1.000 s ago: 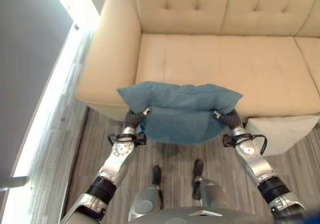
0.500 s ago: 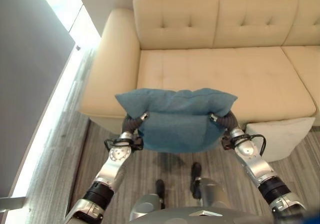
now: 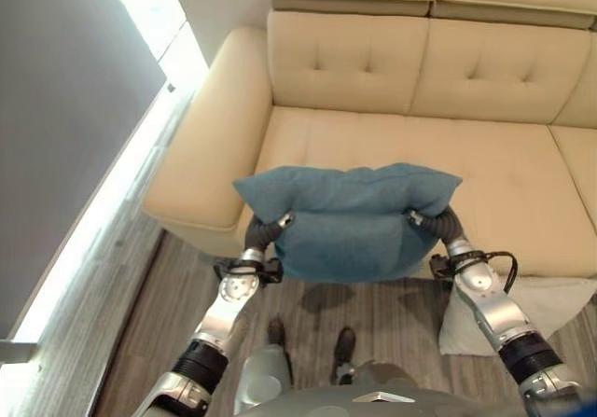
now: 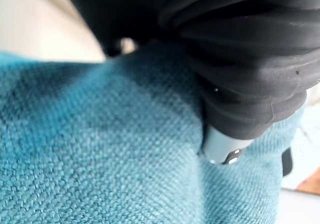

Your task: Pick up all the scattered cushions and arrange them neatly on the sofa.

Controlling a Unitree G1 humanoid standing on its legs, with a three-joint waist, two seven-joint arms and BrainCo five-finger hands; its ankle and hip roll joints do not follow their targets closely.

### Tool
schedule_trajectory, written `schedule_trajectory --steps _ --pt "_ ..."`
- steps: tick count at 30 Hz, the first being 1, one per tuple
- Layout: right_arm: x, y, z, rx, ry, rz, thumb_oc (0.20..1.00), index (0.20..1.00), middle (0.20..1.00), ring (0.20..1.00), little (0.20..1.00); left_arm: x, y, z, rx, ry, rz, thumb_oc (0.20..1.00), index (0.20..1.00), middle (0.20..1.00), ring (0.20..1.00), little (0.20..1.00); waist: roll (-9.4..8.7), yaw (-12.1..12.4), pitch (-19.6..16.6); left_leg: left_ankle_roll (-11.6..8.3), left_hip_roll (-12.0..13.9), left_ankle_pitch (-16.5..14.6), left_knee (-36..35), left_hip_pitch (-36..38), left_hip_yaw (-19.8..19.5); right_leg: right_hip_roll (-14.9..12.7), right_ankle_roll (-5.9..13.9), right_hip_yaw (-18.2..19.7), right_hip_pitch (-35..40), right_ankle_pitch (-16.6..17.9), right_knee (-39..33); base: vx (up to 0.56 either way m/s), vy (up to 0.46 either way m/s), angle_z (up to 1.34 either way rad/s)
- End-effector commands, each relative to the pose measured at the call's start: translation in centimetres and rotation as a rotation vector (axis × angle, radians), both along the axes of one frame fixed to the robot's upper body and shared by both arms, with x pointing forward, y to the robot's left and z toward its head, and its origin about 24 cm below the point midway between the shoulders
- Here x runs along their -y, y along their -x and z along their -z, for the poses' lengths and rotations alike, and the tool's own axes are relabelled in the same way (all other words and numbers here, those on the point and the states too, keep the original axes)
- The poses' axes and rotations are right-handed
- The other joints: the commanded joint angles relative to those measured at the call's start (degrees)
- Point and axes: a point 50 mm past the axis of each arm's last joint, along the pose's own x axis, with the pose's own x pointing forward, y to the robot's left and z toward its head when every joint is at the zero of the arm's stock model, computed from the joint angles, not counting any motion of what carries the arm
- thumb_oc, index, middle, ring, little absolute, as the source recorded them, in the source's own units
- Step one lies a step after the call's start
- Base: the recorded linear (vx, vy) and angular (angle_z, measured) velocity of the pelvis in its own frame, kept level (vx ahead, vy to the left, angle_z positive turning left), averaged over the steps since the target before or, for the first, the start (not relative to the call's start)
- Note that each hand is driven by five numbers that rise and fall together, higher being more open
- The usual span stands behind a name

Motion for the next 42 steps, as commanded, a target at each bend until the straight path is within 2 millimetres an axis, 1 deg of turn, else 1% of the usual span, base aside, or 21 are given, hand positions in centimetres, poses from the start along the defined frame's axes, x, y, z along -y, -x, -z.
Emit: schedule_trajectory --steps 1,3,5,8,9,11,15,18,19,21,23,24,25,26,27,29,32,33,35,38,42 --pt "-2.1 -0.9 -3.4 0.186 -0.103 -0.069 0.2 0.2 0.2 0.2 0.2 2.4 -1.9 -5.8 0.287 0.039 0.145 0.2 0.2 0.2 0.2 0.2 0.52 -0.1 -3.2 0.32 -3.5 1.6 -1.3 5.3 -1.0 -4.5 6.78 5.0 1.7 -3.1 6.2 0.19 0.148 -0.33" --pt "-2.3 -1.0 -3.5 0.186 -0.11 -0.071 0.2 0.2 0.2 0.2 0.2 2.3 -2.0 -6.2 0.306 0.035 0.141 0.2 0.2 0.2 0.2 0.2 0.88 0.4 -3.4 1.59 -4.6 0.5 -2.2 7.6 -0.6 -5.5 7.29 6.1 1.5 -3.9 8.6 0.18 0.18 -0.29" --pt "-2.8 -1.2 -3.6 0.189 -0.12 -0.081 0.2 0.2 0.2 0.2 0.2 2.3 -2.2 -6.9 0.328 0.041 0.138 0.2 0.2 0.2 0.2 0.2 1.54 0.8 -3.4 3.01 -5.1 -0.9 -2.6 9.3 0.5 -7.4 8.28 6.1 -0.2 -3.8 14.6 0.15 0.2 -0.38" --pt "-3.4 -1.6 -4.3 0.214 -0.119 -0.105 0.2 0.2 0.2 0.2 0.2 2.2 -2.5 -8.0 0.377 0.019 0.143 0.2 0.2 0.2 0.2 0.2 2.36 0.4 -2.3 4.66 -5.2 -1.7 -3.7 11.8 2.0 -9.3 10.09 7.2 -5.6 -0.6 25.0 0.11 0.157 -0.34" --pt "-3.6 -1.6 -4.4 0.219 -0.125 -0.11 0.2 0.2 0.2 0.2 0.2 2.1 -2.5 -8.1 0.38 0.01 0.143 0.2 0.2 0.2 0.2 0.2 2.46 0.2 -2.3 4.76 -5.4 -2.2 -3.8 12.4 2.2 -9.6 10.1 7.3 -6.6 -0.5 25.5 0.13 0.113 -0.1" --pt "-3.7 -1.6 -4.4 0.218 -0.124 -0.117 0.2 0.2 0.2 0.2 0.2 2.1 -2.5 -8.0 0.379 0.007 0.144 0.2 0.2 0.2 0.2 0.2 2.49 0.2 -2.4 4.68 -5.5 -2.4 -4.0 12.9 2.4 -9.6 9.98 7.2 -6.9 -0.6 24.5 0.08 0.025 0.04" --pt "-3.9 -2.0 -5.0 0.232 -0.115 -0.138 0.2 0.2 0.2 0.2 0.2 2.0 -2.5 -7.7 0.365 0.016 0.142 0.2 0.2 0.2 0.2 0.2 2.41 -0.3 -2.8 3.87 -5.3 -3.6 -4.9 14.9 2.9 -9.0 9.42 6.1 -8.2 0.6 14.5 0.14 -0.046 0.01" --pt "-4.0 -2.0 -5.1 0.24 -0.104 -0.145 0.2 0.2 0.2 0.2 0.2 2.1 -2.5 -7.4 0.348 0.028 0.136 0.2 0.2 0.2 0.2 0.2 1.69 -1.7 -2.7 3.16 -5.4 -4.9 -4.5 16.6 1.7 -7.4 10.08 9.2 -9.6 2.9 9.7 0.22 -0.144 -0.12" --pt "-3.9 -1.7 -5.0 0.236 -0.097 -0.151 0.2 0.2 0.2 0.2 0.2 2.2 -2.3 -7.1 0.343 0.031 0.145 0.2 0.2 0.2 0.2 0.2 1.11 -1.6 -3.3 2.76 -5.3 -5.6 -3.9 17.4 1.6 -7.4 10.12 9.0 -7.9 3.3 8.1 0.24 -0.204 0.14" --pt "-3.4 -1.6 -5.1 0.241 -0.09 -0.138 0.2 0.2 0.2 0.2 0.2 2.5 -2.3 -7.0 0.334 0.043 0.153 0.2 0.2 0.2 0.2 0.2 1.09 -1.9 -3.8 1.98 -4.8 -5.5 -2.8 17.1 1.2 -6.6 9.46 9.8 -6.4 3.1 7.1 0.19 -0.204 0.21" --pt "-2.8 -1.3 -5.2 0.247 -0.098 -0.123 0.2 0.2 0.2 0.2 0.2 2.7 -2.2 -7.0 0.335 0.064 0.163 0.2 0.2 0.2 0.2 0.2 1.01 -2.4 -4.4 0.39 -3.1 -4.9 1.2 15.9 0.8 -6.1 8.41 8.8 -4.6 2.2 6.1 0.15 -0.264 0.09" --pt "-2.7 -1.3 -5.4 0.261 -0.111 -0.116 0.2 0.2 0.2 0.2 0.2 3.0 -2.4 -7.2 0.341 0.074 0.172 0.2 0.2 0.2 0.2 0.2 0.46 -2.5 -3.5 -1.12 -1.7 -2.8 9.2 12.4 -0.5 -5.8 7.05 8.0 -3.0 1.8 5.6 0.09 -0.311 0.44" --pt "-2.7 -1.4 -5.7 0.271 -0.11 -0.117 0.2 0.2 0.2 0.2 0.2 3.0 -2.6 -7.4 0.349 0.079 0.165 0.2 0.2 0.2 0.2 0.2 0.21 -2.2 -3.0 -1.74 -1.4 -1.9 13.0 10.6 -1.4 -5.7 6.29 7.5 -2.3 1.6 5.3 0.15 -0.331 0.44" --pt "-2.9 -1.5 -5.9 0.275 -0.106 -0.122 0.2 0.2 0.2 0.2 0.2 2.9 -2.7 -7.7 0.355 0.082 0.139 0.2 0.2 0.2 0.2 0.2 0.1 -1.3 -2.6 -0.99 -2.6 -2.8 11.4 8.6 -4.9 -5.1 6.1 7.6 -1.3 0.7 4.9 0.12 -0.159 0.33" --pt "-2.9 -1.5 -5.9 0.275 -0.106 -0.122 0.2 0.2 0.2 0.2 0.2 2.9 -2.7 -7.7 0.354 0.082 0.139 0.2 0.2 0.2 0.2 0.2 0.08 -1.4 -2.6 -0.96 -2.7 -2.8 11.3 8.7 -4.9 -5.2 6.14 7.6 -1.2 0.6 4.9 0.17 -0.088 0.06" --pt "-2.8 -1.5 -5.9 0.273 -0.104 -0.124 0.2 0.2 0.2 0.2 0.2 2.7 -2.7 -7.7 0.357 0.083 0.13 0.2 0.2 0.2 0.2 0.2 0.15 -1.1 -3.1 -0.38 -2.5 -3.3 5.5 9.0 -5.7 -5.0 6.46 8.3 -0.7 0.2 4.6 0.15 0.011 0.0" --pt "-2.7 -1.6 -5.9 0.279 -0.094 -0.113 0.2 0.2 0.2 0.2 0.2 2.7 -2.8 -8.1 0.374 0.084 0.108 0.2 0.2 0.2 0.2 0.2 0.86 -0.4 -3.2 -0.96 -1.5 1.3 -1.6 7.5 -7.7 -4.5 6.65 8.8 -0.1 -1.0 5.2 0.14 0.054 -0.1" --pt "-2.7 -1.6 -6.0 0.278 -0.098 -0.115 0.2 0.2 0.2 0.2 0.2 2.4 -2.8 -8.3 0.382 0.093 0.096 0.2 0.2 0.2 0.2 0.2 1.0 -0.2 -3.3 -0.83 -1.8 0.5 -1.6 7.9 -8.1 -4.5 6.63 9.0 -0.1 -1.6 5.6 0.13 0.073 -0.18" --pt "-2.7 -1.7 -6.3 0.293 -0.087 -0.119 0.2 0.2 0.2 0.2 0.2 2.5 -2.8 -8.5 0.395 0.083 0.099 0.2 0.2 0.2 0.2 0.2 1.12 -0.2 -3.8 -1.0 -2.2 1.0 -3.0 8.9 -7.6 -4.8 6.7 8.7 0.5 -1.5 5.3 0.15 0.091 -0.3" --pt "-2.9 -2.2 -7.2 0.322 -0.078 -0.12 0.2 0.2 0.2 0.2 0.2 2.1 -3.0 -9.1 0.417 0.07 0.09 0.2 0.2 0.2 0.2 0.2 1.28 0.0 -4.5 0.2 -3.2 0.0 -5.6 12.3 -5.4 -5.9 7.04 9.7 2.1 -1.8 4.9 0.21 0.155 -0.25" --pt "-3.2 -3.0 -8.2 0.361 -0.061 -0.124 0.2 0.2 0.2 0.2 0.2 1.8 -3.4 -10.1 0.452 0.059 0.073 0.2 0.2 0.2 0.2 0.2 1.22 0.4 -4.3 0.63 -3.6 -0.5 -6.2 12.9 -4.5 -6.7 7.52 9.6 2.2 -1.7 4.6 0.08 0.095 -0.11"
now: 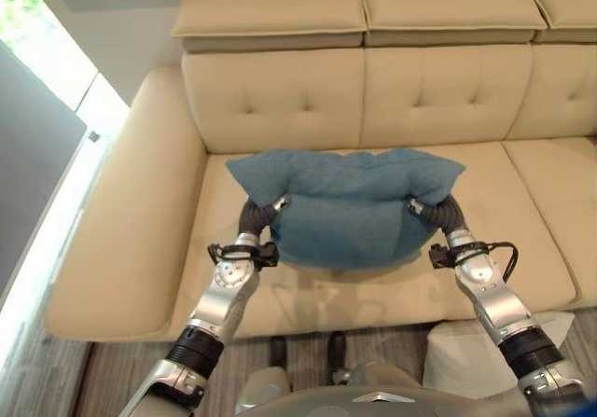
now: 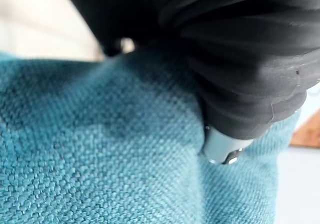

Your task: Pick up all the scattered cushions and arrange them neatly on the sofa.

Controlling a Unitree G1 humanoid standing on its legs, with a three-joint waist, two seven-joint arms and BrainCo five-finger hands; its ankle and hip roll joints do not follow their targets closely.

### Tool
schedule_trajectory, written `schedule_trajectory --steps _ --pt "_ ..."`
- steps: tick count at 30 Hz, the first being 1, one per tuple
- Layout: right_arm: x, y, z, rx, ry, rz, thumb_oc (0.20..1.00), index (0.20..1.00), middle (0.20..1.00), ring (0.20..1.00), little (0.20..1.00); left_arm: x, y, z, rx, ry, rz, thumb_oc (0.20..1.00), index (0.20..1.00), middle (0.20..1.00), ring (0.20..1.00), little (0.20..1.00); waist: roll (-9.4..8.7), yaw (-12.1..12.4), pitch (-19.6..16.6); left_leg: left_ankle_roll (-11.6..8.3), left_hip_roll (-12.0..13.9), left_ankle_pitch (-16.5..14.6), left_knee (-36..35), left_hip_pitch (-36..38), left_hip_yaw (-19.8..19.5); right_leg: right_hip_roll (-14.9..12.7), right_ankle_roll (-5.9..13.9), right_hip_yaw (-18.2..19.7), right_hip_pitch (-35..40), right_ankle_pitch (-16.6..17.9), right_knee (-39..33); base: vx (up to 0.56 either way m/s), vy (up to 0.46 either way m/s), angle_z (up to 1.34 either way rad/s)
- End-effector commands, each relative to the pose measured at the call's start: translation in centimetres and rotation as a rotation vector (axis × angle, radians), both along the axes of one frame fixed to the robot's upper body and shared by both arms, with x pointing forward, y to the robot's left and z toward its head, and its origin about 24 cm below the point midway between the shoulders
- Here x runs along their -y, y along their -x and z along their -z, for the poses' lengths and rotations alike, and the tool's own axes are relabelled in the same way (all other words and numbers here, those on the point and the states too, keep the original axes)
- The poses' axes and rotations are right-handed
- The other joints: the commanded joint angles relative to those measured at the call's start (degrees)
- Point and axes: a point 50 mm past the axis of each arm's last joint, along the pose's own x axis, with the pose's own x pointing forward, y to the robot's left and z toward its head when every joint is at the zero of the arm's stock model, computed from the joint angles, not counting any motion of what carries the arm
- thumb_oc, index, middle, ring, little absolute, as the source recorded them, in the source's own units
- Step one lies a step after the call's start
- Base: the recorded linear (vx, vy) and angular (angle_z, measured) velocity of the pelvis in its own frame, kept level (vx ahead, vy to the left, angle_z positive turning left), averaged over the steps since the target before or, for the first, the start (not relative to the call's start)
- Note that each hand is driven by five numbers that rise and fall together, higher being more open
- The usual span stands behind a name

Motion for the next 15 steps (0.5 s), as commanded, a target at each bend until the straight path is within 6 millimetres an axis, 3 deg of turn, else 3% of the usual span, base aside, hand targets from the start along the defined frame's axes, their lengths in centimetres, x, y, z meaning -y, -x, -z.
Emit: schedule_trajectory --steps 1,3,4,5,8,10,15 --pt "-2.9 -1.8 -5.4 0.252 -0.056 -0.108 0.2 0.2 0.2 0.2 0.2 2.2 -1.8 -7.6 0.357 0.051 0.084 0.2 0.2 0.2 0.2 0.2 -0.5 2.8 -3.7 -0.38 -2.1 -3.1 4.0 -1.9 1.6 -9.8 8.42 1.3 1.7 -3.6 4.3 0.03 0.075 0.02" --pt "-3.4 -2.6 -6.6 0.295 -0.054 -0.112 0.2 0.2 0.2 0.2 0.2 2.4 -2.4 -8.7 0.398 0.038 0.076 0.2 0.2 0.2 0.2 0.2 -0.46 3.0 -3.2 -0.22 -2.3 -3.3 4.0 -2.4 1.8 -10.1 8.66 1.2 1.1 -3.3 4.0 -0.04 0.064 0.06" --pt "-3.8 -3.5 -8.1 0.343 -0.046 -0.113 0.2 0.2 0.2 0.2 0.2 2.8 -3.2 -10.6 0.463 0.028 0.07 0.2 0.2 0.2 0.2 0.2 -0.46 3.2 -2.2 -0.14 -2.5 -3.4 4.5 -3.8 1.8 -10.5 8.93 1.1 0.0 -2.8 3.9 -0.07 0.045 0.08" --pt "-3.8 -3.5 -8.2 0.344 -0.046 -0.113 0.2 0.2 0.2 0.2 0.2 2.8 -3.2 -10.6 0.464 0.028 0.07 0.2 0.2 0.2 0.2 0.2 -0.45 3.2 -2.2 -0.13 -2.5 -3.4 4.6 -3.9 1.8 -10.5 8.93 1.1 -0.1 -2.8 3.9 -0.12 0.046 0.1" --pt "-5.0 -6.0 -12.8 0.467 0.015 -0.123 0.2 0.2 0.2 0.2 0.2 3.7 -5.4 -15.6 0.612 0.03 0.043 0.2 0.2 0.2 0.2 0.2 -0.45 3.6 0.4 -0.18 -2.5 -3.2 6.4 -9.1 1.8 -10.8 9.28 1.4 -5.3 -1.3 4.3 -0.18 0.027 0.12" --pt "-6.6 -7.8 -17.1 0.563 0.04 -0.127 0.2 0.2 0.2 0.2 0.2 4.3 -7.6 -19.4 0.683 0.018 0.004 0.2 0.2 0.2 0.2 0.2 -0.52 3.3 1.3 -0.38 -2.2 -2.0 6.8 -13.9 2.1 -10.9 9.8 2.3 -11.1 0.5 4.9 -0.17 0.034 0.02" --pt "-9.1 -9.2 -22.5 0.675 0.08 -0.137 0.2 0.2 0.2 0.2 0.2 5.1 -9.6 -24.4 0.764 -0.048 -0.026 0.2 0.2 0.2 0.2 0.2 -0.77 3.0 1.4 -0.3 -2.4 -0.1 6.1 -19.7 2.4 -10.5 10.55 3.4 -17.7 3.0 4.8 -0.05 0.029 -0.14"
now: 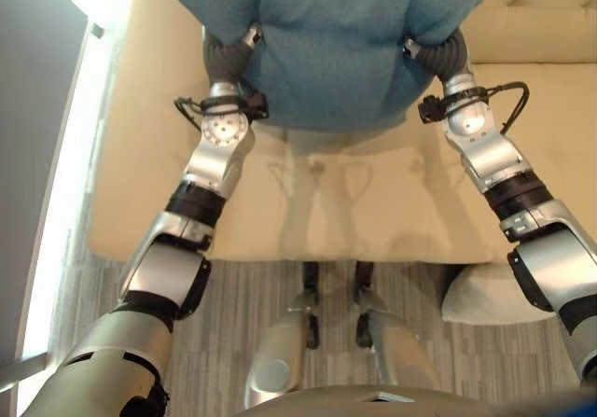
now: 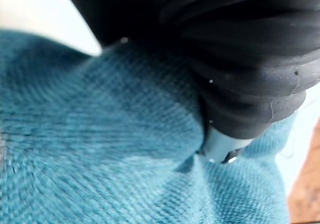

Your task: Pick up all the scattered cushions and arrange them neatly on the sofa.

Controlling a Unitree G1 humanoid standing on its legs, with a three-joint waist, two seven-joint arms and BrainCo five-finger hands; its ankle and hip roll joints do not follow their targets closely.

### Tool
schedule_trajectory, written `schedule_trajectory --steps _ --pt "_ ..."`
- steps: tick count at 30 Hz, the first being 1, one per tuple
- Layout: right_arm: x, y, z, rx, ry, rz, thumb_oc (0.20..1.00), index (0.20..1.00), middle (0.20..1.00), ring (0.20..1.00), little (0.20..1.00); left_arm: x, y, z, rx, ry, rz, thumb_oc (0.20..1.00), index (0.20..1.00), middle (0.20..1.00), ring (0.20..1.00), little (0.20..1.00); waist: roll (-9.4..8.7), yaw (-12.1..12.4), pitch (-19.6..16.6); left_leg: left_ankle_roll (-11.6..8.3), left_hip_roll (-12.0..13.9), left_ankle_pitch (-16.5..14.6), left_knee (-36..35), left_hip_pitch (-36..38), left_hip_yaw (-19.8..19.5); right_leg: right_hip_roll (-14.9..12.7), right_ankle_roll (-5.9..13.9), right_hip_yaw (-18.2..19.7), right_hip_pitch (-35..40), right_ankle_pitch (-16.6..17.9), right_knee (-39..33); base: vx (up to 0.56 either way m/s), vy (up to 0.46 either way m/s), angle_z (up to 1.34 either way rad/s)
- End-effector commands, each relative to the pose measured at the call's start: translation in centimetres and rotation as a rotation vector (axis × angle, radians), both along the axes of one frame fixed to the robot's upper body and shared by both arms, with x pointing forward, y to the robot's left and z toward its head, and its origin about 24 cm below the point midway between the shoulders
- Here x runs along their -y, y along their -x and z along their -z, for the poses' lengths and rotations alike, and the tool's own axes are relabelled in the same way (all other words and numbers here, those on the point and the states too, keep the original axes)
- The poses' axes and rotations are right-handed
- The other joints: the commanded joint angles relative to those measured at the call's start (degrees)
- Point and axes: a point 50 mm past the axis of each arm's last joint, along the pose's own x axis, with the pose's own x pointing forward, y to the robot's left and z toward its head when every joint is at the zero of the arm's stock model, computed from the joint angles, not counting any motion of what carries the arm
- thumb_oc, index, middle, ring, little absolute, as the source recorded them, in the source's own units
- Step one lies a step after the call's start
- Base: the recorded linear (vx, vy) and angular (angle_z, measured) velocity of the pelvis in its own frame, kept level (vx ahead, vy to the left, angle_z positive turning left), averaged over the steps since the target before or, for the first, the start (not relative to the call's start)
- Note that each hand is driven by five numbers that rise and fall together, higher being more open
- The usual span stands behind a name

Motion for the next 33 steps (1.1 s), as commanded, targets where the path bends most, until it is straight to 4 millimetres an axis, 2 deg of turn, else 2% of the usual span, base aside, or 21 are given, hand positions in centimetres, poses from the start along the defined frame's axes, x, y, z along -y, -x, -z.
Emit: schedule_trajectory --steps 1,4,7,17,26,27,28,29,33 --pt "-5.3 1.6 -3.3 0.168 -0.01 -0.212 0.2 0.2 0.2 0.2 0.2 5.6 1.5 -5.0 0.252 -0.056 0.217 0.2 0.2 0.2 0.2 0.2 -3.44 -0.1 -5.6 -4.95 2.6 -2.6 3.8 -1.4 0.8 -5.1 8.38 2.6 0.4 -1.5 3.1 -0.02 0.003 -0.08" --pt "-5.6 1.3 -4.8 0.191 0.01 -0.199 0.2 0.2 0.2 0.2 0.2 5.8 1.2 -6.3 0.264 -0.068 0.209 0.2 0.2 0.2 0.2 0.2 -3.98 0.0 -5.3 -5.05 2.7 -2.0 3.7 -3.4 0.5 -4.8 8.63 2.9 -1.4 -0.4 2.3 -0.01 -0.006 -0.05" --pt "-5.5 1.0 -5.2 0.188 0.021 -0.186 0.2 0.2 0.2 0.2 0.2 6.0 1.0 -6.8 0.27 -0.066 0.208 0.2 0.2 0.2 0.2 0.2 -4.22 0.1 -5.4 -5.28 2.8 -1.7 3.8 -4.9 0.1 -4.7 8.62 2.7 -2.7 0.2 1.7 0.01 -0.012 -0.03" --pt "-4.4 0.3 -4.9 0.156 0.04 -0.137 0.2 0.2 0.2 0.2 0.2 6.4 0.6 -5.9 0.225 -0.078 0.207 0.2 0.2 0.2 0.2 0.2 -4.43 0.1 -4.1 -5.83 2.8 -0.9 4.4 -8.5 -1.0 -4.8 8.44 1.5 -5.6 1.1 1.0 -0.02 -0.017 0.0" --pt "-3.4 -1.4 -6.8 0.121 0.151 -0.001 0.2 0.2 0.2 0.2 0.2 5.9 -0.6 -8.8 0.219 -0.181 0.127 0.2 0.2 0.2 0.2 0.2 -4.2 0.3 -3.1 -6.49 3.1 1.1 3.5 -12.9 -1.9 -4.5 8.82 1.1 -9.7 3.1 -0.6 -0.01 -0.014 0.02" --pt "-3.1 -1.8 -7.5 0.112 0.193 0.053 0.429 0.429 0.429 0.429 0.429 5.9 -0.7 -10.3 0.236 -0.212 0.098 1.0 1.0 1.0 1.0 1.0 -3.99 0.4 -2.9 -6.74 3.1 1.7 2.9 -13.5 -2.0 -4.4 8.85 1.0 -10.4 3.5 -0.9 0.0 0.0 0.0" --pt "-2.6 -2.0 -7.7 0.1 0.205 0.088 0.567 0.567 0.567 0.567 0.567 6.1 -0.7 -11.0 0.242 -0.231 0.09 1.0 1.0 1.0 1.0 1.0 -3.85 0.5 -2.8 -6.81 3.1 2.0 2.6 -13.8 -2.1 -4.4 8.86 0.9 -10.8 3.6 -1.0 0.0 0.0 0.0" --pt "-2.7 -2.2 -7.9 0.095 0.21 0.104 1.0 1.0 1.0 1.0 1.0 6.1 -0.8 -11.6 0.242 -0.236 0.075 1.0 1.0 1.0 1.0 1.0 -3.72 0.5 -2.7 -6.9 3.1 2.5 2.1 -14.0 -2.3 -4.4 8.9 0.9 -11.2 3.9 -1.1 0.0 0.0 0.0" --pt "-2.0 -2.4 -9.3 0.102 0.287 0.21 1.0 1.0 1.0 1.0 1.0 6.2 -0.6 -14.3 0.274 -0.296 0.023 1.0 1.0 1.0 1.0 1.0 -2.94 0.7 -3.1 -7.32 3.1 4.1 -1.0 -13.9 -2.7 -4.2 9.21 0.7 -12.4 4.2 -1.5 0.02 0.006 0.06"
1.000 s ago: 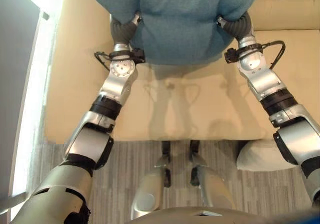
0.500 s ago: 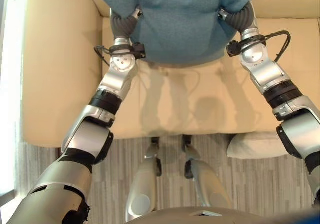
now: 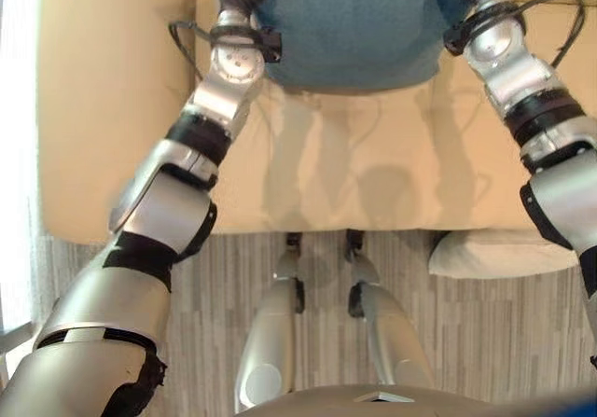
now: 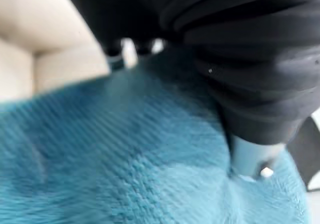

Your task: Pick up all the scattered cushions and arrange them neatly on the sofa.

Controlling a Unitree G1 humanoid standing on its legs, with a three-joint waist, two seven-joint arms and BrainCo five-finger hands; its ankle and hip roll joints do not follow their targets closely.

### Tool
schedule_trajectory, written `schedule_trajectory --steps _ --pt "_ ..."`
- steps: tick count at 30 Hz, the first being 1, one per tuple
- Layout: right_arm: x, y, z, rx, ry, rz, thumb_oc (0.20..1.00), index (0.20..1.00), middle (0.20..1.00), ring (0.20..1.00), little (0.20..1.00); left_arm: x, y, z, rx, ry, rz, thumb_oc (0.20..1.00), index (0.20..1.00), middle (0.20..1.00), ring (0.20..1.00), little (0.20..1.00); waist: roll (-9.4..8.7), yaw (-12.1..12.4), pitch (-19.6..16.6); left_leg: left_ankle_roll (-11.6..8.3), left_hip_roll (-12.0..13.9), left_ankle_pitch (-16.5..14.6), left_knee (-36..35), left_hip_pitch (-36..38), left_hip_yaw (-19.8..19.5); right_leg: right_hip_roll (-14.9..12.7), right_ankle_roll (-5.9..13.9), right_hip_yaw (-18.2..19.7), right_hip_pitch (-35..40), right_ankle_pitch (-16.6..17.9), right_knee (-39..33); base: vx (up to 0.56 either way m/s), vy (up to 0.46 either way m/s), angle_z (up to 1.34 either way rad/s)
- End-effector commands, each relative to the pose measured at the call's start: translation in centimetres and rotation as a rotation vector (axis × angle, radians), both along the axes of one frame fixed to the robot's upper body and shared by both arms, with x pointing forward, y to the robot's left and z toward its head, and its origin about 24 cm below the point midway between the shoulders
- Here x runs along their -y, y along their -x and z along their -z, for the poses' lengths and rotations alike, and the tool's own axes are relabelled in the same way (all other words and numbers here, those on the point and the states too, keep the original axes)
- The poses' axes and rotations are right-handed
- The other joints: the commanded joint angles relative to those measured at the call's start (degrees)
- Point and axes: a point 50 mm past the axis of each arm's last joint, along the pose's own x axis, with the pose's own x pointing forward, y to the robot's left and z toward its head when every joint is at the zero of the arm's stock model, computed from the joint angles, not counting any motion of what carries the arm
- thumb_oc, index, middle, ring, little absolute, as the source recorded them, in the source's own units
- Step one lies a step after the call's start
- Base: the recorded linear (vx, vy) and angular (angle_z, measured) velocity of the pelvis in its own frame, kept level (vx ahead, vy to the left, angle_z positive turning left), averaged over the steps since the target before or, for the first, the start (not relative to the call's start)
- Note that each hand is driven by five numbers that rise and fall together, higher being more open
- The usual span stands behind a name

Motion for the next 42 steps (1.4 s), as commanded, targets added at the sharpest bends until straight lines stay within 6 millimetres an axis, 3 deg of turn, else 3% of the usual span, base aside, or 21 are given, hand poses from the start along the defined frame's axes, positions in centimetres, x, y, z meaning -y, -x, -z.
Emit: schedule_trajectory --steps 1,7,9,12,14,17,18,19,20,22,27,29,30,31,32,33,34,36,38,42 --pt "-4.2 -0.2 0.2 0.001 0.1 -0.087 1.0 1.0 1.0 1.0 1.0 3.0 1.4 -4.5 0.153 -0.065 0.085 1.0 1.0 1.0 1.0 1.0 -0.31 1.2 -3.7 -3.6 1.7 -0.9 -2.3 3.4 1.3 -3.3 8.67 0.1 1.0 0.8 -0.3 0.0 0.0 0.0" --pt "-2.5 0.2 -1.9 0.076 0.105 0.052 1.0 1.0 1.0 1.0 1.0 1.8 1.8 -7.2 0.194 -0.084 -0.037 1.0 1.0 1.0 1.0 1.0 0.62 1.1 -4.5 -3.85 1.6 -0.3 -3.8 3.5 1.3 -3.3 8.96 -0.1 0.2 0.9 -0.4 0.01 0.003 0.01" --pt "0.2 0.9 -3.6 0.141 0.06 0.179 1.0 1.0 1.0 1.0 1.0 -0.6 1.9 -8.0 0.205 0.02 -0.139 1.0 1.0 1.0 1.0 1.0 0.77 1.0 -5.3 -3.84 1.5 -0.6 -3.8 4.2 1.2 -3.4 9.02 -0.1 0.8 0.7 -0.4 0.03 0.016 0.04" --pt "2.5 1.4 -4.5 0.163 0.008 0.243 1.0 1.0 1.0 1.0 1.0 -3.7 2.1 -8.1 0.203 0.229 -0.129 1.0 1.0 1.0 1.0 1.0 0.85 0.9 -6.1 -3.78 1.2 -0.8 -4.0 5.6 1.3 -3.6 8.99 -0.1 1.8 0.5 -0.4 0.02 0.039 0.03" --pt "5.5 2.2 -4.8 0.174 -0.044 0.273 1.0 1.0 1.0 1.0 1.0 -7.5 2.5 -7.6 0.198 0.227 -0.194 1.0 1.0 1.0 1.0 1.0 0.94 1.0 -6.6 -3.81 1.3 -1.7 -3.9 7.7 1.6 -3.7 9.02 -0.2 3.9 0.1 -0.4 0.02 0.036 -0.05" --pt "7.0 2.8 -4.1 0.195 -0.079 0.229 1.0 1.0 1.0 1.0 1.0 -9.6 3.2 -6.4 0.224 0.197 -0.201 1.0 1.0 1.0 1.0 1.0 0.75 1.0 -6.7 -3.74 1.2 -1.8 -4.0 9.5 1.8 -3.7 8.83 -0.2 5.5 0.0 -0.4 0.02 0.011 -0.04" --pt "8.4 3.3 -2.3 0.174 -0.039 0.207 1.0 1.0 1.0 1.0 1.0 -11.1 4.1 -4.6 0.238 0.13 -0.187 1.0 1.0 1.0 1.0 1.0 0.62 1.0 -6.6 -3.71 1.2 -2.7 -4.0 11.4 2.0 -3.6 8.65 -0.5 7.4 -0.6 -0.4 0.04 0.002 0.04" --pt "9.7 3.9 1.1 0.119 -0.021 0.159 1.0 1.0 1.0 1.0 1.0 -12.1 5.2 -1.0 0.216 0.08 -0.136 1.0 1.0 1.0 1.0 1.0 0.39 0.8 -6.6 -3.53 1.1 -3.2 -4.0 13.4 2.3 -3.7 8.32 -0.6 9.3 -1.0 -0.4 0.04 -0.001 0.09" --pt "9.7 3.9 1.3 0.115 -0.02 0.158 1.0 1.0 1.0 1.0 1.0 -12.1 5.2 -0.8 0.212 0.079 -0.138 1.0 1.0 1.0 1.0 1.0 0.39 0.8 -6.7 -3.53 1.1 -3.2 -4.0 13.6 2.3 -3.7 8.32 -0.5 9.5 -1.0 -0.4 0.02 0.003 0.07" --pt "10.5 4.7 4.8 0.072 -0.057 0.114 1.0 1.0 1.0 1.0 1.0 -13.0 6.3 3.5 0.145 0.08 -0.113 1.0 1.0 1.0 1.0 1.0 0.38 0.8 -6.7 -3.31 1.0 -3.8 -4.0 15.5 2.6 -3.8 8.06 -0.5 11.3 -1.6 -0.4 0.02 0.0 0.0" --pt "12.8 8.6 16.6 -0.211 -0.091 0.079 1.0 1.0 1.0 1.0 1.0 -14.5 10.4 15.6 -0.148 0.11 -0.086 1.0 1.0 1.0 1.0 1.0 0.22 0.3 -7.7 -3.21 1.4 -5.1 -4.2 20.7 3.1 -3.9 8.03 -0.8 15.9 -3.4 -0.4 0.07 -0.015 -0.05" --pt "13.4 10.0 20.2 -0.327 -0.116 0.09 1.0 1.0 1.0 1.0 1.0 -15.1 11.8 19.7 -0.282 0.143 -0.101 1.0 1.0 1.0 1.0 1.0 0.19 0.2 -8.2 -3.25 1.5 -5.4 -4.2 22.4 3.2 -3.9 8.03 -1.1 17.6 -4.0 -0.4 0.05 -0.021 0.01" --pt "13.1 10.8 22.3 -0.382 -0.159 0.073 1.0 1.0 1.0 1.0 1.0 -14.9 12.5 22.5 -0.379 0.177 -0.101 1.0 1.0 1.0 1.0 1.0 0.16 0.2 -8.2 -3.2 1.5 -5.5 -4.2 23.3 3.2 -3.9 8.02 -1.2 18.5 -4.3 -0.4 0.0 0.0 0.0" --pt "13.1 10.8 22.3 -0.382 -0.159 0.073 1.0 1.0 1.0 1.0 1.0 -14.9 12.5 22.5 -0.379 0.177 -0.101 1.0 1.0 1.0 1.0 1.0 0.16 0.2 -8.2 -3.2 1.5 -5.5 -4.2 23.3 3.2 -3.9 8.02 -1.2 18.5 -4.3 -0.4 0.02 -0.017 -0.04" --pt "13.4 12.6 26.1 -0.517 -0.199 0.072 1.0 1.0 1.0 1.0 1.0 -15.4 14.6 26.6 -0.532 0.204 -0.117 1.0 1.0 1.0 1.0 1.0 0.27 0.1 -8.3 -3.08 1.5 -5.7 -4.2 25.0 3.3 -3.8 7.93 -1.3 20.3 -4.7 -0.4 0.01 -0.008 -0.03" --pt "13.4 12.6 26.2 -0.52 -0.199 0.072 1.0 1.0 1.0 1.0 1.0 -15.5 14.7 26.7 -0.534 0.204 -0.117 1.0 1.0 1.0 1.0 1.0 0.27 0.1 -8.3 -3.09 1.5 -5.8 -4.2 25.2 3.3 -3.8 7.94 -1.3 20.5 -4.7 -0.4 0.02 -0.032 -0.04" --pt "13.6 14.3 29.4 -0.665 -0.189 0.07 1.0 1.0 1.0 1.0 1.0 -15.5 16.7 30.4 -0.692 0.231 -0.11 1.0 1.0 1.0 1.0 1.0 0.36 0.0 -8.4 -3.04 1.5 -6.1 -4.2 27.0 3.5 -3.5 7.87 -1.3 22.3 -5.1 -0.4 0.0 0.0 0.0" --pt "13.7 15.6 32.3 -0.785 -0.208 0.088 1.0 1.0 1.0 1.0 1.0 -15.4 18.5 33.9 -0.851 0.249 -0.104 1.0 1.0 1.0 1.0 1.0 0.56 -0.2 -8.8 -2.99 1.6 -5.9 -4.2 28.2 3.6 -3.5 7.77 -1.5 23.5 -5.2 -0.4 0.0 -0.02 -0.02" --pt "13.5 17.5 35.8 -0.917 -0.251 0.114 1.0 1.0 1.0 1.0 1.0 -15.2 20.1 36.8 -1.006 0.131 -0.112 1.0 1.0 1.0 1.0 1.0 0.85 -0.5 -9.5 -3.18 1.7 -5.9 -4.2 29.6 3.7 -3.4 7.67 -1.5 25.0 -5.4 -0.2 0.0 0.0 0.0" --pt "11.8 21.0 41.6 -1.14 -0.349 0.158 1.0 1.0 1.0 1.0 1.0 -13.8 24.9 43.6 -1.368 0.122 -0.164 1.0 1.0 1.0 1.0 1.0 1.24 -0.9 -11.0 -3.4 2.2 -5.9 -4.2 31.8 4.0 -3.0 7.3 -1.4 27.2 -6.4 0.5 0.0 -0.033 -0.01"
